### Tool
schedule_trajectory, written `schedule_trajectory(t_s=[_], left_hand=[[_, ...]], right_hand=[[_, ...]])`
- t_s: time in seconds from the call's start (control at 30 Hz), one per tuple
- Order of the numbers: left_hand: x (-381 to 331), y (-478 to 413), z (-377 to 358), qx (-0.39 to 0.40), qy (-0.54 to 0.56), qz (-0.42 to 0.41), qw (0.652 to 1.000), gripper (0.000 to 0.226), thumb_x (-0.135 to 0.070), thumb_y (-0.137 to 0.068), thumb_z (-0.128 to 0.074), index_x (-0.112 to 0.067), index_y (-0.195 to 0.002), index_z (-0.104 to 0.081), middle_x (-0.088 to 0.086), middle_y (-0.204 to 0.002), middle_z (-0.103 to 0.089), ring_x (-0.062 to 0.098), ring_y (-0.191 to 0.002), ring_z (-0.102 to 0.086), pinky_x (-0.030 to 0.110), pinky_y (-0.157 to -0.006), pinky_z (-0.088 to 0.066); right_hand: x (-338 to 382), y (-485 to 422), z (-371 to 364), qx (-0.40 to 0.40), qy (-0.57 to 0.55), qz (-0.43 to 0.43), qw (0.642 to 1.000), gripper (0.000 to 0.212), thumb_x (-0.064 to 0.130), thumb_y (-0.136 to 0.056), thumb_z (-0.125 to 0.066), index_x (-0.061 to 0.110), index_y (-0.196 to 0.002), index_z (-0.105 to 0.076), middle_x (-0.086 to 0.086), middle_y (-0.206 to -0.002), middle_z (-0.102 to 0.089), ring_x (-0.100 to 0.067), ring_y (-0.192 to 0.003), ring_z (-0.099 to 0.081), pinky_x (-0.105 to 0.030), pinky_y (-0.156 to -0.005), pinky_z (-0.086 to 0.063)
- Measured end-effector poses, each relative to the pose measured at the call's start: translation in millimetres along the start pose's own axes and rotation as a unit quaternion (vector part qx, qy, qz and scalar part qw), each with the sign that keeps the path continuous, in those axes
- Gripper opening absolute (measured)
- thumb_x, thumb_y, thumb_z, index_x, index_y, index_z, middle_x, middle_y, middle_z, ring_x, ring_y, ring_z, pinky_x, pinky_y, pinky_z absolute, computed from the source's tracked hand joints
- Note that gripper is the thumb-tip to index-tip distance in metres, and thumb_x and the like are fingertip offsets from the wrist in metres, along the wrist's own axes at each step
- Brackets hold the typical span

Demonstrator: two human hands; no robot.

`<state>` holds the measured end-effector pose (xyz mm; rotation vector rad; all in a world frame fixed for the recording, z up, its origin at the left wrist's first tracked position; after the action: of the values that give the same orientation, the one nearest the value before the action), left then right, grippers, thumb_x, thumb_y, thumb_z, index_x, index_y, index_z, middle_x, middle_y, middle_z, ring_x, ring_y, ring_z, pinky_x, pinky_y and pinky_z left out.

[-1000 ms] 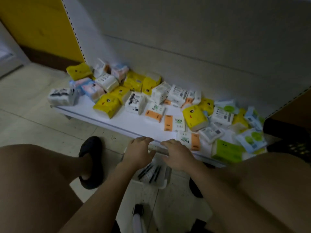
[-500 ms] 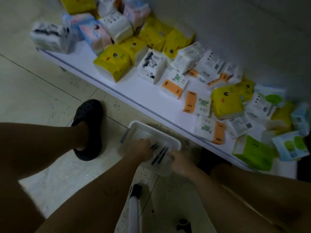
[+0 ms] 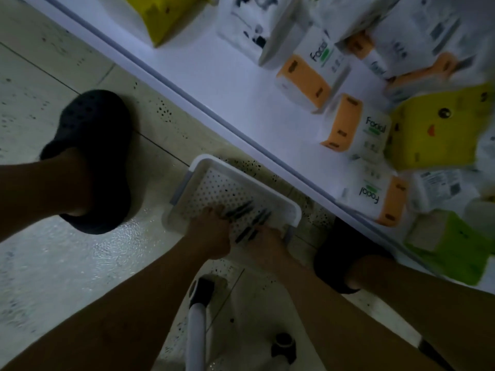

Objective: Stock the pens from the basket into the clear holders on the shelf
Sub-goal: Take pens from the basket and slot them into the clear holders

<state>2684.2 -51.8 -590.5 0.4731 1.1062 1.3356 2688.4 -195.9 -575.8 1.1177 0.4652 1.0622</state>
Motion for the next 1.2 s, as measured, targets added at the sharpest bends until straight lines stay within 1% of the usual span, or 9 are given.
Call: schedule_trajectory(t_s=[0.2, 0.3, 0.5, 0.67, 0.77, 0.83, 0.87, 1.03, 1.2], left_hand=[[-6, -2, -6, -0.012, 0.015, -0.002, 1.0, 0.068, -0.027, -0.092, -0.052, -0.025, -0.151, -0.019, 0.003, -0.156, -0.013, 0.029, -0.141, -0.014, 0.049, -0.109, -0.026], [-9, -2, -11, -0.035, 0.029, 0.002, 0.999, 0.07, -0.029, -0.09, -0.056, -0.026, -0.149, -0.019, 0.002, -0.154, -0.015, 0.029, -0.139, -0.016, 0.049, -0.106, -0.031], [-11, -10, -10, -0.043, 0.041, 0.02, 0.998, 0.065, -0.033, -0.091, -0.053, -0.024, -0.149, -0.024, 0.007, -0.151, -0.019, 0.032, -0.135, -0.02, 0.048, -0.106, -0.03], [-11, -7, 4, -0.114, 0.076, 0.052, 0.989, 0.048, -0.036, -0.087, -0.061, -0.012, -0.128, -0.055, 0.016, -0.134, -0.04, 0.036, -0.12, -0.043, 0.045, -0.099, -0.042], [-7, -5, 6, -0.152, 0.115, 0.053, 0.98, 0.032, -0.03, -0.084, -0.068, -0.005, -0.103, -0.068, 0.014, -0.112, -0.059, 0.029, -0.102, -0.059, 0.037, -0.087, -0.05], [-7, -1, 9, -0.165, 0.181, 0.051, 0.968, 0.018, -0.021, -0.085, -0.069, -0.003, -0.087, -0.071, 0.011, -0.092, -0.068, 0.026, -0.089, -0.065, 0.029, -0.075, -0.051], [-8, 2, 11, -0.169, 0.203, 0.052, 0.963, 0.015, -0.017, -0.086, -0.067, -0.003, -0.083, -0.072, 0.01, -0.085, -0.069, 0.025, -0.085, -0.067, 0.025, -0.07, -0.048], [-18, 17, 21, -0.126, 0.298, 0.06, 0.944, 0.033, -0.009, -0.081, -0.072, -0.008, -0.114, -0.064, 0.011, -0.11, -0.068, 0.023, -0.099, -0.063, 0.024, -0.08, -0.046], [-31, 50, 34, -0.023, 0.443, 0.049, 0.895, 0.064, -0.004, -0.09, -0.059, -0.013, -0.144, -0.027, 0.022, -0.126, -0.053, 0.034, -0.093, -0.065, 0.043, -0.074, -0.055]], right_hand=[[0, -20, -8, -0.026, -0.067, -0.055, 0.996, 0.044, 0.025, -0.09, -0.059, 0.004, -0.128, -0.051, -0.02, -0.13, -0.048, -0.035, -0.119, -0.048, -0.031, -0.09, -0.039], [4, -32, -16, -0.004, -0.099, -0.064, 0.993, 0.06, 0.035, -0.088, -0.054, 0.005, -0.137, -0.04, -0.022, -0.137, -0.044, -0.036, -0.114, -0.053, -0.02, -0.068, -0.045], [-2, -49, -28, 0.003, -0.221, -0.085, 0.972, 0.09, 0.052, -0.062, -0.057, 0.015, -0.141, -0.035, -0.015, -0.135, -0.046, -0.03, -0.109, -0.055, -0.025, -0.059, -0.046], [13, -32, -12, 0.002, -0.269, -0.11, 0.957, 0.055, 0.023, -0.079, -0.067, 0.005, -0.127, -0.049, -0.013, -0.126, -0.053, -0.027, -0.1, -0.058, -0.034, -0.068, -0.054], [15, -16, 0, -0.024, -0.244, -0.074, 0.967, 0.012, 0.019, -0.093, -0.059, 0.007, -0.091, -0.059, -0.013, -0.102, -0.062, -0.023, -0.087, -0.061, -0.025, -0.063, -0.053], [13, -5, 9, -0.049, -0.271, -0.052, 0.96, 0.018, 0.016, -0.095, -0.057, 0.006, -0.082, -0.064, -0.008, -0.078, -0.065, -0.017, -0.068, -0.062, -0.02, -0.053, -0.053], [13, 0, 13, -0.062, -0.272, -0.044, 0.959, 0.019, 0.016, -0.095, -0.059, 0.005, -0.082, -0.068, -0.008, -0.074, -0.067, -0.019, -0.067, -0.064, -0.024, -0.059, -0.056], [10, 24, 22, -0.084, -0.257, -0.006, 0.963, 0.008, 0.011, -0.088, -0.067, 0.009, -0.081, -0.068, -0.005, -0.085, -0.066, -0.021, -0.084, -0.063, -0.038, -0.081, -0.056], [-1, 52, 31, -0.088, -0.231, 0.017, 0.969, 0.024, 0.006, -0.077, -0.071, 0.013, -0.096, -0.058, -0.007, -0.097, -0.065, -0.026, -0.088, -0.066, -0.045, -0.073, -0.06]])
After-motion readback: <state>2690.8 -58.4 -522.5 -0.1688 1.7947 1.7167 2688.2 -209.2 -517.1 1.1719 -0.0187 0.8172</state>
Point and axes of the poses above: each hand's wrist, its own y-axis away from the middle knuckle, its own z-axis out of the back of the hand, x = y × z, the point moved 1 cm from there along -y, towards the middle knuckle
